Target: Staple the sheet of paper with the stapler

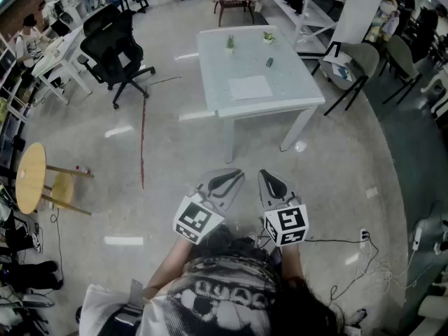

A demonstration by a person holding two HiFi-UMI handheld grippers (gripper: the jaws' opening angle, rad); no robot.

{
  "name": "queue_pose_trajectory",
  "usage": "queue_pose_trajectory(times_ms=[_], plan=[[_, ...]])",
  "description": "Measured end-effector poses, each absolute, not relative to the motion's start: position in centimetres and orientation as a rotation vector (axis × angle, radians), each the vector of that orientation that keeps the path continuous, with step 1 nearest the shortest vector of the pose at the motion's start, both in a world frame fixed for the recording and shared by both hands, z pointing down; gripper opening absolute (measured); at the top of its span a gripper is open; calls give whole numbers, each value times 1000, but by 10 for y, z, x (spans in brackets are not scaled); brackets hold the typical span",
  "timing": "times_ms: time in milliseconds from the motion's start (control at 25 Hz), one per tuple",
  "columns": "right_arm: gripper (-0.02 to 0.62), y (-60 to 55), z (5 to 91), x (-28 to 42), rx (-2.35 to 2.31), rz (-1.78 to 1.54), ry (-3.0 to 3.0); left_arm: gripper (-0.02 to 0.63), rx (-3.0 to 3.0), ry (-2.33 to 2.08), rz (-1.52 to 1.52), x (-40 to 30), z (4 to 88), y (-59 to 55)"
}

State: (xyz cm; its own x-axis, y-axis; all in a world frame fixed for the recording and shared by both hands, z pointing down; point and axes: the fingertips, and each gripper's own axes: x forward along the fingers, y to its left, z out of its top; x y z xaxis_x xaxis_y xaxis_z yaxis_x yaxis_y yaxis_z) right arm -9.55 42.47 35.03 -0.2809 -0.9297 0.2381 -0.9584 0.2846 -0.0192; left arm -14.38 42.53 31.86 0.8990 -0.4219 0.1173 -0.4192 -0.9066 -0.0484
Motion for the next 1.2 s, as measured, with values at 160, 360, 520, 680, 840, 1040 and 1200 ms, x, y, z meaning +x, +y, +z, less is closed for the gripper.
queue_pose_trajectory(times_ms=[160,360,520,680,840,1040,1200], plan=[[-3,435,350,-86,1763,230,-2387,21,-3035,690,-198,-135,321,434],[-2,447,349,-72,1756,224,-2409,21,-3035,708,-190,-121,322,443],[-3,461,356,-60,1734,227,-2422,21,-3024,739,-184,-109,326,452],[-3,469,366,-47,1718,257,-2434,21,-3021,768,-213,-100,334,461],[-3,469,374,-42,1705,279,-2459,21,-3005,795,-250,-97,340,462],[-3,457,379,-37,1686,301,-2486,21,-2989,817,-277,-93,341,454],[-3,442,383,-34,1676,316,-2491,21,-2996,820,-300,-90,347,439]])
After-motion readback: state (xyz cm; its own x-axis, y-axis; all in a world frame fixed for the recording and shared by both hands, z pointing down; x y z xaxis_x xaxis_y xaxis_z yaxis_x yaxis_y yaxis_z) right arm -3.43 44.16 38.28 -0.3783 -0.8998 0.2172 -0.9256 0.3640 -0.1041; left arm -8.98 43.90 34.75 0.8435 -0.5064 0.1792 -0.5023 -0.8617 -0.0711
